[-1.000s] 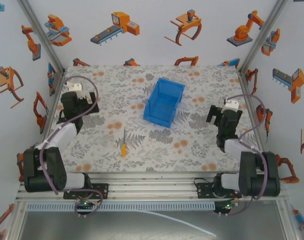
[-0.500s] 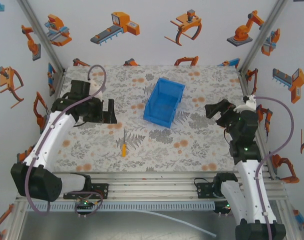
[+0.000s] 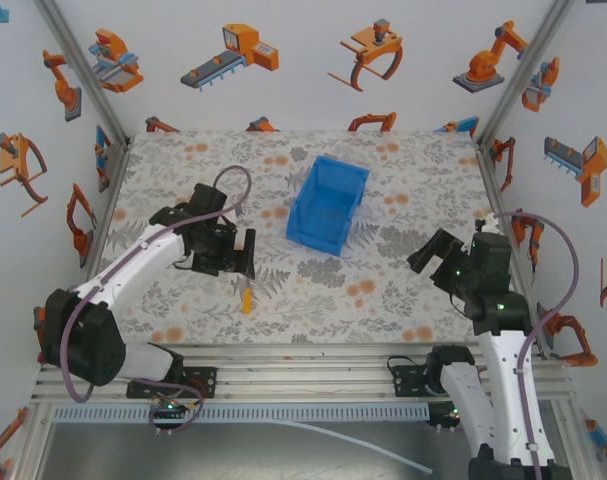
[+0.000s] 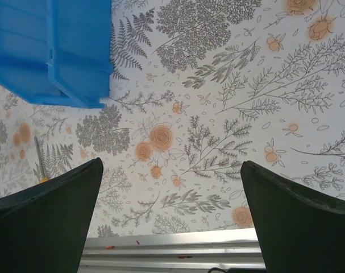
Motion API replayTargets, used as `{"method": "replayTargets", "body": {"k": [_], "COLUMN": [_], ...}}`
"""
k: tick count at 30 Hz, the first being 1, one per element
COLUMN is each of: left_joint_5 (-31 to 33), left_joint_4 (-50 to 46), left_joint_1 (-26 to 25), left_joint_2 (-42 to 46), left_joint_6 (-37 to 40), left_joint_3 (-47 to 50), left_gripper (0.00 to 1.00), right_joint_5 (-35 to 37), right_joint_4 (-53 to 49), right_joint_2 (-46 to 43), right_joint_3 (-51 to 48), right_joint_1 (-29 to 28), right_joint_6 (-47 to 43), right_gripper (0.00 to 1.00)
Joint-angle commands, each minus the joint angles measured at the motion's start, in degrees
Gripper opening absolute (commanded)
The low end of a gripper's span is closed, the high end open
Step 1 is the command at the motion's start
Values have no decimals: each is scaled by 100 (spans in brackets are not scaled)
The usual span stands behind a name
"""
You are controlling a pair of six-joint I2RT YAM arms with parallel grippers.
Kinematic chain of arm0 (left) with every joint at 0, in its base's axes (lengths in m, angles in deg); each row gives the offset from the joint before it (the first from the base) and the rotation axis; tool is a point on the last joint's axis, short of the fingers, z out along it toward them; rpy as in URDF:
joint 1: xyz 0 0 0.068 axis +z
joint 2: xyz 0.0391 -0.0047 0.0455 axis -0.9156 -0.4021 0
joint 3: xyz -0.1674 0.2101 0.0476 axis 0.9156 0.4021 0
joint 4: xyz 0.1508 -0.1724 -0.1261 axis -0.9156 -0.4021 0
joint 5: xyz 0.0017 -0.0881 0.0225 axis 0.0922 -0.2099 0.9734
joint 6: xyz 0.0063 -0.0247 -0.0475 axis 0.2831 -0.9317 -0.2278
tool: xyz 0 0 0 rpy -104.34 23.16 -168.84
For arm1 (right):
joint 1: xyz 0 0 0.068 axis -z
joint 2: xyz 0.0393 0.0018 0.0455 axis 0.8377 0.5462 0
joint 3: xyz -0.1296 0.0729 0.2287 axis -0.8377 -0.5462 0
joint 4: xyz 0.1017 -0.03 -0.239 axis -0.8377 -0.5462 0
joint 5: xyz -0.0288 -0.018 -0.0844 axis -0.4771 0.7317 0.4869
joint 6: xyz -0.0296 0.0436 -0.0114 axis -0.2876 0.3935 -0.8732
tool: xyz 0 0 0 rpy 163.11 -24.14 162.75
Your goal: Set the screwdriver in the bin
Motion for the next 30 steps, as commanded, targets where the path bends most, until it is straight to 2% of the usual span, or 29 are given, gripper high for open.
{"method": "replayTargets", "body": {"k": [1, 3, 7, 11, 17, 23, 30], "left_joint_5": [522, 974, 1088, 965, 967, 930, 1189], "left_joint_4": [235, 250, 248, 158, 491, 665, 759], "left_joint_1": [-339, -504, -604, -704, -734, -741, -756], "left_joint_2": [-359, -527, -797, -1012, -737, -904, -1014], "left_joint_6": [-581, -836, -1149, -1314, -1495, -1530, -1516], "left_joint_3": [130, 156, 103, 96, 777, 868, 944], "left_gripper": [98, 98, 98, 90, 79, 72, 63], "right_joint_5": [82, 125, 187, 199, 133, 91, 63], "right_joint_4": [-196, -321, -417, -326, -239, -349, -539], "right_joint_2": [171, 392, 636, 661, 635, 539, 225], "right_joint_3": [220, 398, 558, 511, 382, 425, 367], "right_joint_1": [-27, -31, -27, -34, -27, -32, -27], "right_joint_6": [125, 65, 50, 109, 157, 152, 182], "right_gripper": [99, 99, 99, 99, 99, 99, 99]}}
